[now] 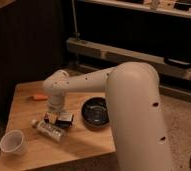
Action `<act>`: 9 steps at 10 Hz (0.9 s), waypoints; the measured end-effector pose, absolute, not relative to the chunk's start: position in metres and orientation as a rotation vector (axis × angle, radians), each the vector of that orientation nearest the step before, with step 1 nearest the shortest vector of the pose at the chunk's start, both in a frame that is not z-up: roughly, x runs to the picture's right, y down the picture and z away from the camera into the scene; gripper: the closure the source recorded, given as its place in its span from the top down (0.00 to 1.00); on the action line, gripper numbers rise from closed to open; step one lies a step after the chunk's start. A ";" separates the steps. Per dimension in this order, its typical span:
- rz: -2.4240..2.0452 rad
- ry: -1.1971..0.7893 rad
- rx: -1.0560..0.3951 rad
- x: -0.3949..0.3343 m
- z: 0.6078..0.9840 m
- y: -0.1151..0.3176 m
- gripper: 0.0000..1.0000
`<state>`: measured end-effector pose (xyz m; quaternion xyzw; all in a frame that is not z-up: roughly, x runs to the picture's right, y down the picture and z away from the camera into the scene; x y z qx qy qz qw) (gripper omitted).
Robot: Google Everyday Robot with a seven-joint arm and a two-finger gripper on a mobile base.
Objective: Place the eraser on the white sponge
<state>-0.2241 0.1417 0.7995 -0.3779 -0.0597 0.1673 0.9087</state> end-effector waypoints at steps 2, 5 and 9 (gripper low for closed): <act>0.360 -0.106 -0.775 -0.224 0.803 0.143 0.00; 0.390 -0.081 -0.773 -0.222 0.811 0.146 0.00; 0.413 -0.082 -0.783 -0.220 0.817 0.147 0.32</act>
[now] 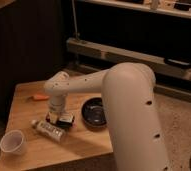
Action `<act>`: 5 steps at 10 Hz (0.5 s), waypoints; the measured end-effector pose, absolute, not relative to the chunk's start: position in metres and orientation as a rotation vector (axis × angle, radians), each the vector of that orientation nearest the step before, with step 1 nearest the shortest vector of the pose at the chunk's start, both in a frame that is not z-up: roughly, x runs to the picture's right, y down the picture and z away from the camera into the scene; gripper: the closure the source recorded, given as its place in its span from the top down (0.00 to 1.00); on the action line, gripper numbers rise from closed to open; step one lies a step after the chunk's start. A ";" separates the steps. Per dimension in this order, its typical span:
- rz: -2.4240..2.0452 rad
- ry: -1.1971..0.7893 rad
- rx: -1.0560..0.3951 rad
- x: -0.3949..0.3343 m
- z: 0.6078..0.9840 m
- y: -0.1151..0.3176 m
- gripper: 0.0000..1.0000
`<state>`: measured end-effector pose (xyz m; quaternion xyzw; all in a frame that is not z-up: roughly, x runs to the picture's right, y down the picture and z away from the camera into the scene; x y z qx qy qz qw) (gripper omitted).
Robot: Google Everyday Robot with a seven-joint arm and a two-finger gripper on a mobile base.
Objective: Place the eraser on the white sponge
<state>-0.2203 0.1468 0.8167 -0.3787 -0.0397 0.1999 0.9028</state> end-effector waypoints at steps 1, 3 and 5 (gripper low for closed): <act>0.415 -0.081 -0.785 -0.219 0.818 0.148 0.44; 0.416 -0.080 -0.780 -0.219 0.821 0.150 0.61; 0.420 -0.075 -0.764 -0.219 0.824 0.150 0.64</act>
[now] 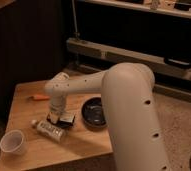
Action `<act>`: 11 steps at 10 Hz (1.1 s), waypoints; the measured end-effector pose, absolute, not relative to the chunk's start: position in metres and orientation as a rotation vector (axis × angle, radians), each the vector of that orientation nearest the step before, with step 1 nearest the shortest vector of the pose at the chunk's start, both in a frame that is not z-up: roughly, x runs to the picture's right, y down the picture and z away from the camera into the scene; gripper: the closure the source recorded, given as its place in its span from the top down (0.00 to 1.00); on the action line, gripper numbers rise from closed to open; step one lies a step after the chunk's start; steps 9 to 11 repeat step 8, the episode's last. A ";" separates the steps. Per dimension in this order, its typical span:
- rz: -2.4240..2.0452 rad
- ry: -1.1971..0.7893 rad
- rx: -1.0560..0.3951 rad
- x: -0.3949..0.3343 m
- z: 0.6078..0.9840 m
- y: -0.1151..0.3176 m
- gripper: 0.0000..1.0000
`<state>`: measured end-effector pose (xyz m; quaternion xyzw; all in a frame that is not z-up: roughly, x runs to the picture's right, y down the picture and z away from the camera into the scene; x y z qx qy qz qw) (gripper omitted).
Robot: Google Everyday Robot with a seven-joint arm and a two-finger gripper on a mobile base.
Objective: Place the eraser on the white sponge
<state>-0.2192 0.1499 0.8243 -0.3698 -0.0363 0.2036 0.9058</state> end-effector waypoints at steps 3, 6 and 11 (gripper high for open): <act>0.466 -0.072 -0.763 -0.218 0.827 0.147 0.64; 0.561 -0.052 -0.795 -0.212 0.826 0.125 0.64; 0.655 -0.013 -0.807 -0.211 0.825 0.109 0.64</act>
